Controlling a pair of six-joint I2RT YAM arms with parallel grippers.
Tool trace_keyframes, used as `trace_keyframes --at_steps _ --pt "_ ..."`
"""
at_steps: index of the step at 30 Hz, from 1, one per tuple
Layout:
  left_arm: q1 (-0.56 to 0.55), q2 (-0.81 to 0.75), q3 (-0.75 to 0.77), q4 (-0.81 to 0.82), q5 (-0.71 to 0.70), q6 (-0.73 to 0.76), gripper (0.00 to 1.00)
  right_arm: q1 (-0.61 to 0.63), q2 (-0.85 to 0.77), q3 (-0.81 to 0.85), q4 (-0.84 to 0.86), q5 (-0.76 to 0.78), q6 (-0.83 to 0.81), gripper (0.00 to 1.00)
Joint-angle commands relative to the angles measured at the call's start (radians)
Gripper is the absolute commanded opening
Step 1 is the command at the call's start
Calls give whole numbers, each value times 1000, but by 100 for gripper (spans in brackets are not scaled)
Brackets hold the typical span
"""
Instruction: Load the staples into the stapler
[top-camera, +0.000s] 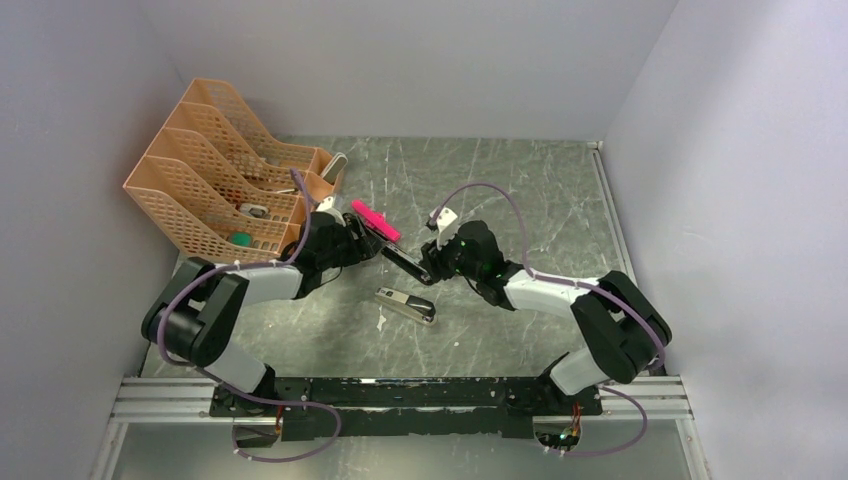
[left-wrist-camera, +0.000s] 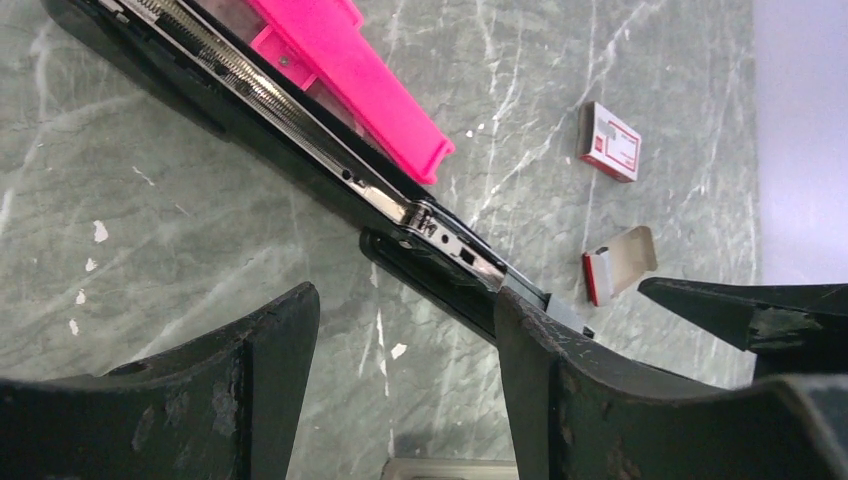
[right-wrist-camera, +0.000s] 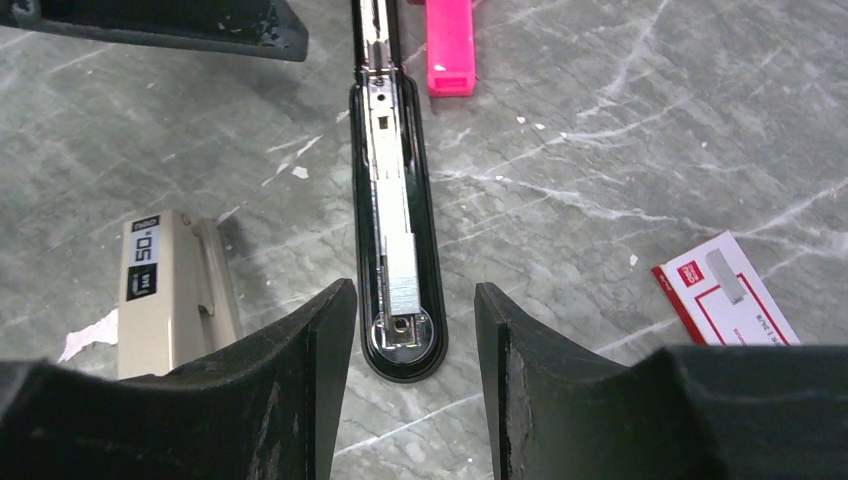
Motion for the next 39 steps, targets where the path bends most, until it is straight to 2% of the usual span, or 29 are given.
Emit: trace_keyframes --at_steps 1,21,34,39 --pt "7 14 25 10 -36 60 69 -10 13 7 7 68 39 51" --pt "7 69 28 16 -58 121 68 -22 161 164 -46 3 143 47" --pt "7 55 17 27 -57 123 68 -22 214 223 -137 -29 126 32" --pt "7 55 14 32 -57 123 68 -21 205 220 -154 -51 108 32"
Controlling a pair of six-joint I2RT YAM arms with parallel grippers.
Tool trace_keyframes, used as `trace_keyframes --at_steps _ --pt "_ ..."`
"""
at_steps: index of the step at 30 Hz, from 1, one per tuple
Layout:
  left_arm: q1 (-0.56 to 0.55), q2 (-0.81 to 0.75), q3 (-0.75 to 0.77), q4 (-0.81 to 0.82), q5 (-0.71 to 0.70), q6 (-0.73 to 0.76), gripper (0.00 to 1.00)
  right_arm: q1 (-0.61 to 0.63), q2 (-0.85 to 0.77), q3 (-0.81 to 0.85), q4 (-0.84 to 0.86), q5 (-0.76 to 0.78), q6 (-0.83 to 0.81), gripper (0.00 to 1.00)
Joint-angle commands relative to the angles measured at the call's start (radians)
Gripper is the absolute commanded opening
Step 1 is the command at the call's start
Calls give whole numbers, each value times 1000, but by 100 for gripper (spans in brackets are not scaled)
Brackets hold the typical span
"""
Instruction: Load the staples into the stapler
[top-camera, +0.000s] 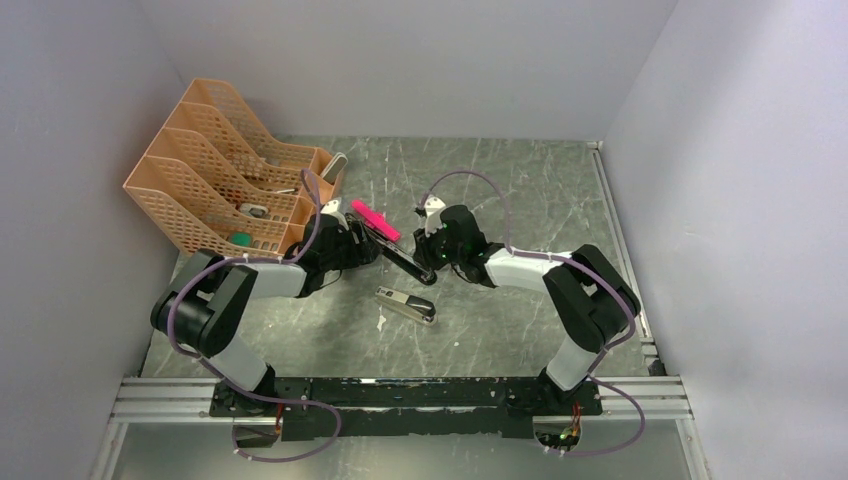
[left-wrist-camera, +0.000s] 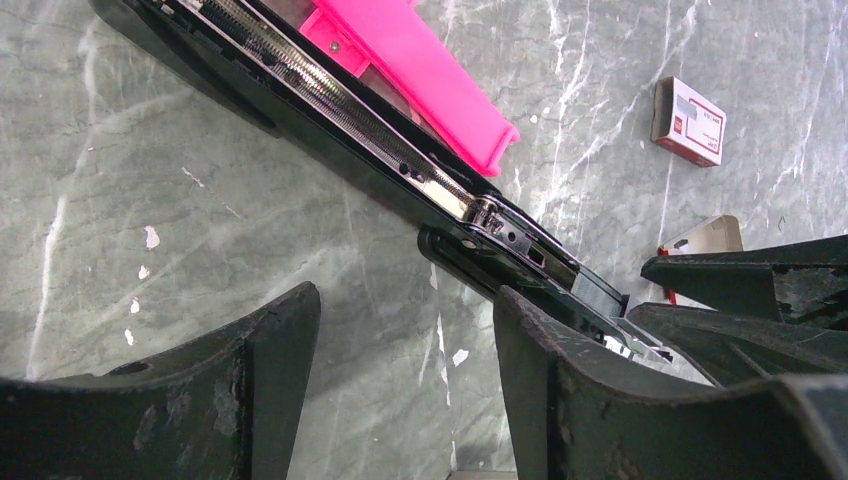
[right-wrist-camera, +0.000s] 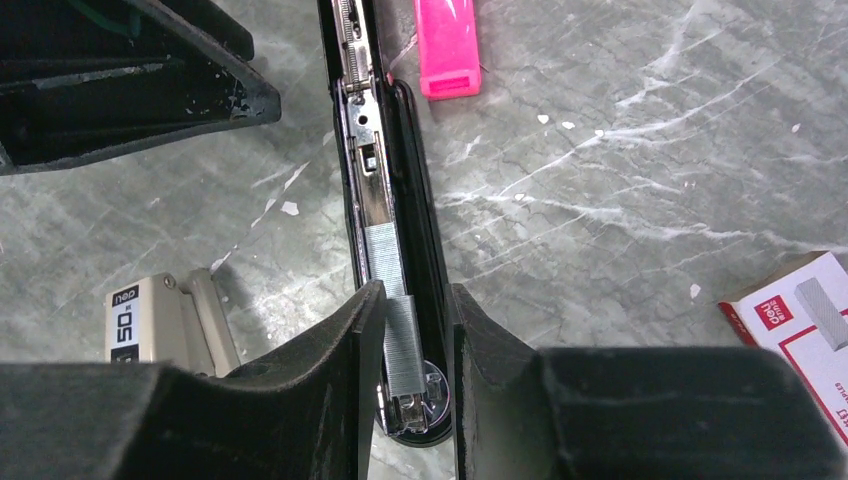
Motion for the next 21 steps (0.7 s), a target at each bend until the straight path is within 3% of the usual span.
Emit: trace_keyframes --at_steps 1,16,21 --pt "7 -16 8 36 -19 14 69 -7 1 20 -25 -30 -27 32" --pt "6 -23 5 40 -17 16 69 -6 12 40 -64 -39 -52 24" --pt "6 -23 3 41 -18 15 68 -5 5 38 -64 -43 -56 28"
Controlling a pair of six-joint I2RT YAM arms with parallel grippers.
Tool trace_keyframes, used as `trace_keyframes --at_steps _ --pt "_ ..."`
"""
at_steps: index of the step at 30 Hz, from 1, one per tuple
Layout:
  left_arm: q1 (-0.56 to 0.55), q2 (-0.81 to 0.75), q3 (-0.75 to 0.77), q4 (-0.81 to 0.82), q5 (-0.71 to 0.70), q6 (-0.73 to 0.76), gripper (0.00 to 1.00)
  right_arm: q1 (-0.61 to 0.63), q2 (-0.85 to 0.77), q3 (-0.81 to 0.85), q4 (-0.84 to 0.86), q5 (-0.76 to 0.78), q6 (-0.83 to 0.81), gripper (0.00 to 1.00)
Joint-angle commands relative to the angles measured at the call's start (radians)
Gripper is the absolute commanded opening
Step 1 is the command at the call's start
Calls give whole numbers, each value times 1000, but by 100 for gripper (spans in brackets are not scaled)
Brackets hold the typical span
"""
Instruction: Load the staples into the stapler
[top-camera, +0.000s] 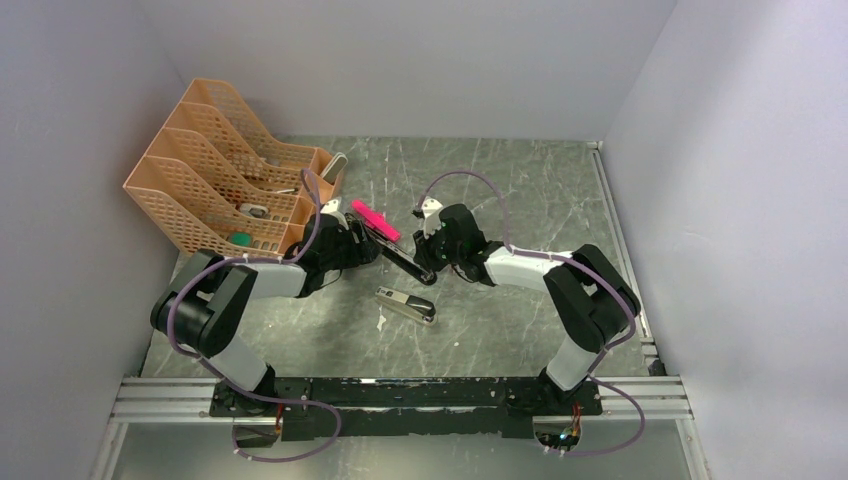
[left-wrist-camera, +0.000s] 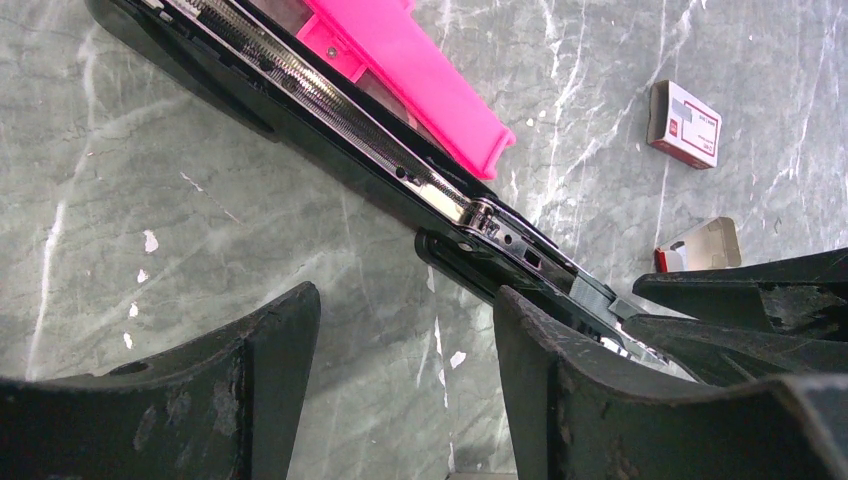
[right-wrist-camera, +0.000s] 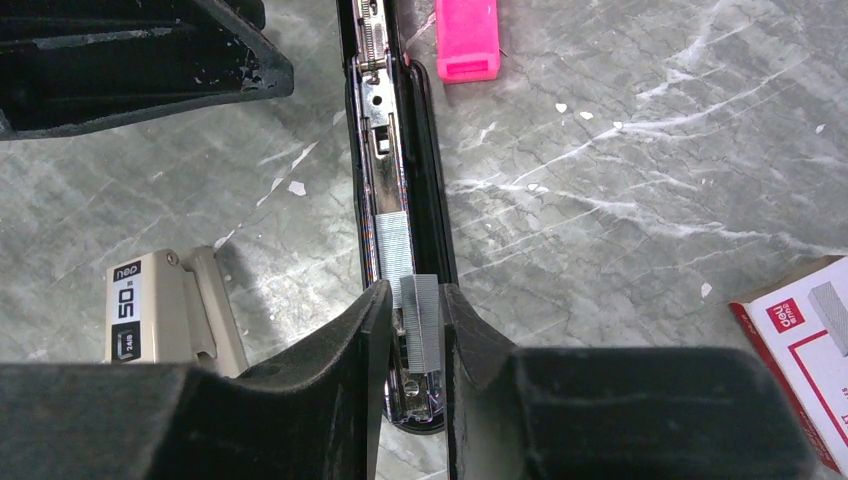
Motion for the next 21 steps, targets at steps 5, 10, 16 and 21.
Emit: trace_keyframes --at_steps 5,10,16,21 --pt "5 -22 2 38 -17 14 68 -6 2 21 -10 -13 -16 28" --pt "5 -23 2 38 -17 14 68 -6 16 29 -24 -9 -21 27" --pt "5 -23 2 39 -17 14 68 -5 22 33 -31 -2 -25 22" --pt "5 -24 0 41 -16 14 68 -4 24 36 -34 -8 -26 22"
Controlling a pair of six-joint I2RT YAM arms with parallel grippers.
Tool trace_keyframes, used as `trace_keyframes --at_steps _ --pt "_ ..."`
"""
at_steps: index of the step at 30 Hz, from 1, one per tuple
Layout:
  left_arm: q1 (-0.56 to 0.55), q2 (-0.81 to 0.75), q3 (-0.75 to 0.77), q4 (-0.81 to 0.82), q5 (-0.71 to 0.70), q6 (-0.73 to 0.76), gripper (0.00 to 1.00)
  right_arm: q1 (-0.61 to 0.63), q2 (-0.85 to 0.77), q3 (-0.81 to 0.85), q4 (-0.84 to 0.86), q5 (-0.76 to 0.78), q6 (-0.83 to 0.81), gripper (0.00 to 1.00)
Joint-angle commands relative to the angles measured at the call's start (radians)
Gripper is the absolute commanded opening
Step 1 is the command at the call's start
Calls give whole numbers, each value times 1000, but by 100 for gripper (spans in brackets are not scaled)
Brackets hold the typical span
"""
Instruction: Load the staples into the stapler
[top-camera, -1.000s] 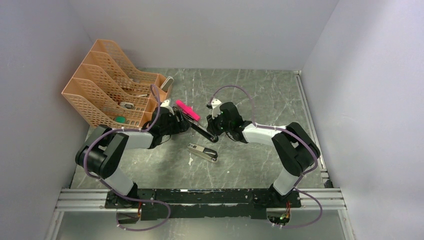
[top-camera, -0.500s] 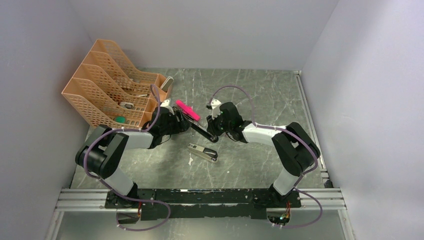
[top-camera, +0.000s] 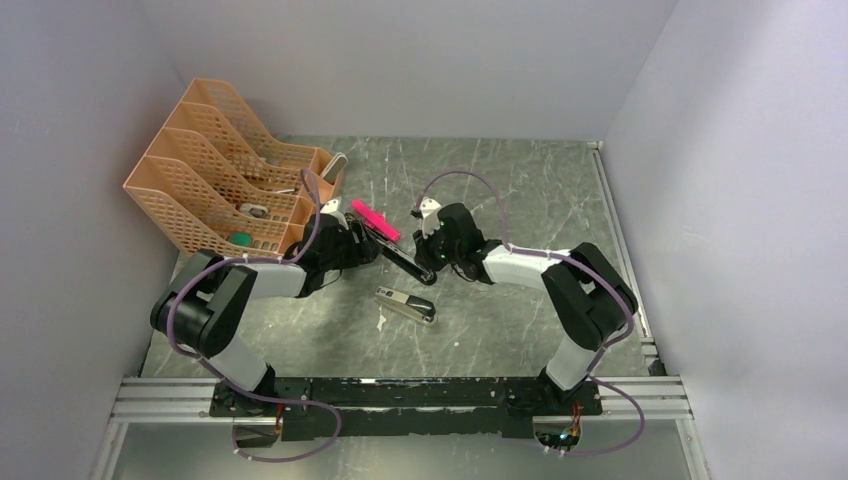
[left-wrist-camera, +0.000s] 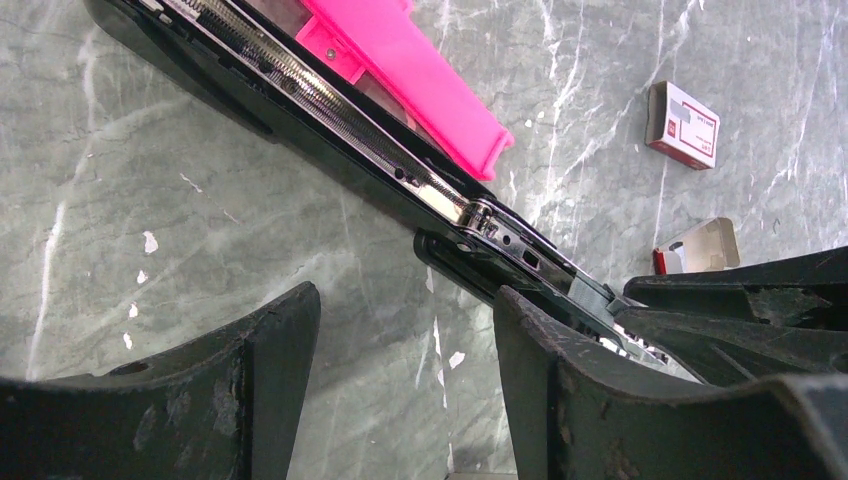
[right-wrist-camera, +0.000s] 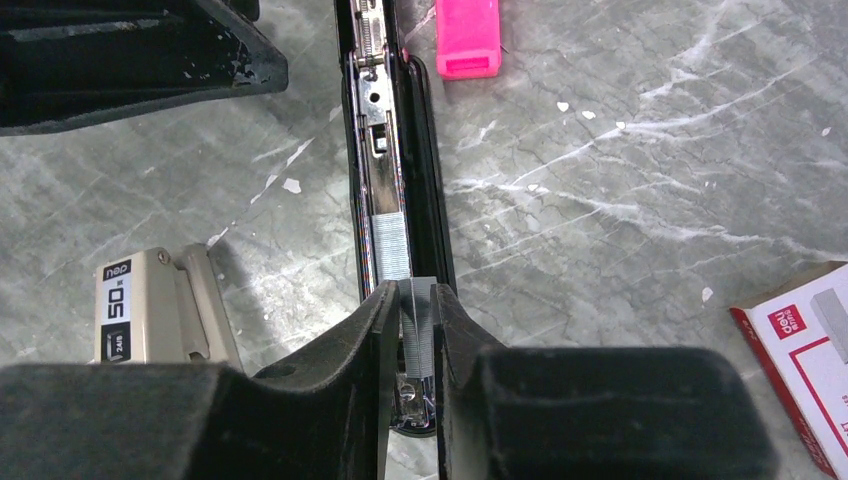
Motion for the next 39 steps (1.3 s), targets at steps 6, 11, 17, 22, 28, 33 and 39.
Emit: trace_keyframes --at_steps 6,11,17,22,28,33,39 --pt "5 -21 0 41 -15 14 69 -4 15 27 -26 -7 -18 29" --pt "6 -22 0 44 -15 14 68 -4 16 24 -31 2 -18 24" --pt "5 -24 0 44 -14 14 68 -4 -3 22 -29 8 -16 13" --pt "5 -25 -1 44 -14 14 68 -4 -35 7 -4 10 -11 8" --pt "5 -24 -1 44 -13 15 68 -4 -55 -1 19 -4 -4 7" --pt "5 -24 -1 44 -11 14 68 -4 -65 -11 36 -11 15 7" --pt "5 -28 -1 44 -11 14 68 -6 -77 -14 37 59 31 6"
